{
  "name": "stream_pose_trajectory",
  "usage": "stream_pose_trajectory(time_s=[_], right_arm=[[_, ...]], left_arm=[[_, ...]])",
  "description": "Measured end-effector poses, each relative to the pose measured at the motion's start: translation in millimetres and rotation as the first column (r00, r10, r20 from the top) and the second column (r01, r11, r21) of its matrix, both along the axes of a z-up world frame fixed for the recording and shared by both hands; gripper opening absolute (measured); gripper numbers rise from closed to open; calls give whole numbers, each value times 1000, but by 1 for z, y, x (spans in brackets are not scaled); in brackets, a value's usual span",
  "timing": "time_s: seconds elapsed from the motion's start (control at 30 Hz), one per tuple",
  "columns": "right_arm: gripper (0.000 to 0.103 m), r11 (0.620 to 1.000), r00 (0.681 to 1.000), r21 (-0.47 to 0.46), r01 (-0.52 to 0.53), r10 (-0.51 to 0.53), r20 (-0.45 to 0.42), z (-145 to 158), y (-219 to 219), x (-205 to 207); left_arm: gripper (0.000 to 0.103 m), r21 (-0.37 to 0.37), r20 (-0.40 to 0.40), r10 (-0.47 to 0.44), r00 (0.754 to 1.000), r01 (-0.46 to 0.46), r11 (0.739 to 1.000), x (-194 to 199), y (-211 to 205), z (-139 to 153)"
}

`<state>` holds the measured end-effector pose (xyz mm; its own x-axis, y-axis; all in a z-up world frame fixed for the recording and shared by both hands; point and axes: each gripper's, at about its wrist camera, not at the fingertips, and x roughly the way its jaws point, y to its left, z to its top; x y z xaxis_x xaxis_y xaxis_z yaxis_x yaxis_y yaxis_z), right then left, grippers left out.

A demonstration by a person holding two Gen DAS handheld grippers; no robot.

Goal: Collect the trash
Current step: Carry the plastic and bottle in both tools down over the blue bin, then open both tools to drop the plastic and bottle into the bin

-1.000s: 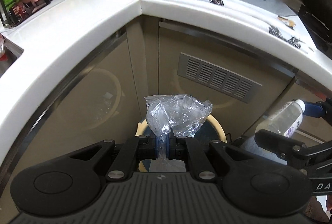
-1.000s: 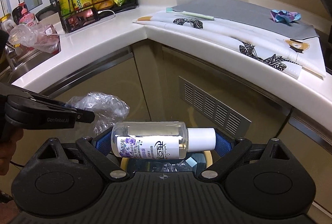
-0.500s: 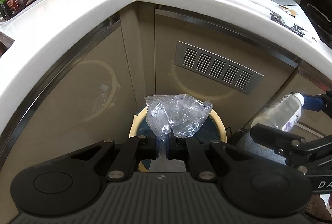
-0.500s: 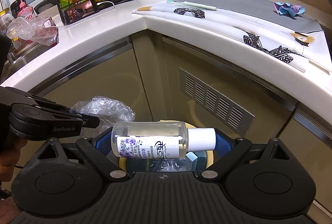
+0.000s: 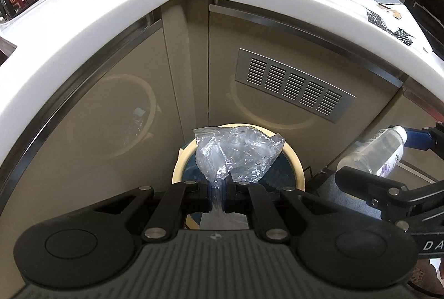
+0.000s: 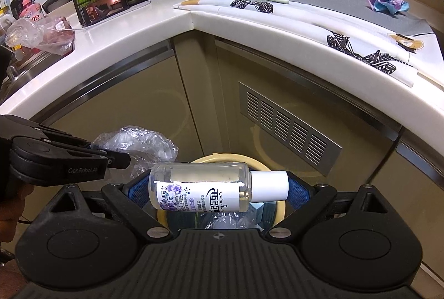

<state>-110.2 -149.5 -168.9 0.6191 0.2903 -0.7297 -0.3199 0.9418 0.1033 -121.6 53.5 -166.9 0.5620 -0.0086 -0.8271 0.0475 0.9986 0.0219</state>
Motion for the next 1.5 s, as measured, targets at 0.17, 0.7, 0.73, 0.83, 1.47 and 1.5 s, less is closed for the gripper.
stream_pose_trajectory(time_s=[0.17, 0.7, 0.73, 0.83, 1.47, 1.5], right_arm=[[96, 1000, 1000, -3, 2, -2, -8, -2, 0, 3], [96, 1000, 999, -15, 3, -3, -32, -12, 2, 10], [96, 1000, 999, -17, 4, -5, -35, -13, 2, 11], [96, 1000, 999, -25, 8, -9, -49, -20, 3, 16], [96, 997, 992, -82, 8, -18, -127, -69, 5, 55], [96, 996, 991, -87, 7, -19, -132, -71, 6, 57]], left_arm=[[6, -4, -10, 0, 1000, 0, 1000, 3, 1, -3], [6, 4, -31, 12, 999, -12, 1000, 10, -2, -12], [6, 5, -34, 13, 999, -13, 1000, 12, -3, -13], [6, 6, -45, 15, 999, -15, 1000, 15, -4, -19], [6, 3, -148, 46, 988, -46, 999, 52, 0, -67], [6, 6, -154, 49, 987, -49, 999, 55, 0, -70]])
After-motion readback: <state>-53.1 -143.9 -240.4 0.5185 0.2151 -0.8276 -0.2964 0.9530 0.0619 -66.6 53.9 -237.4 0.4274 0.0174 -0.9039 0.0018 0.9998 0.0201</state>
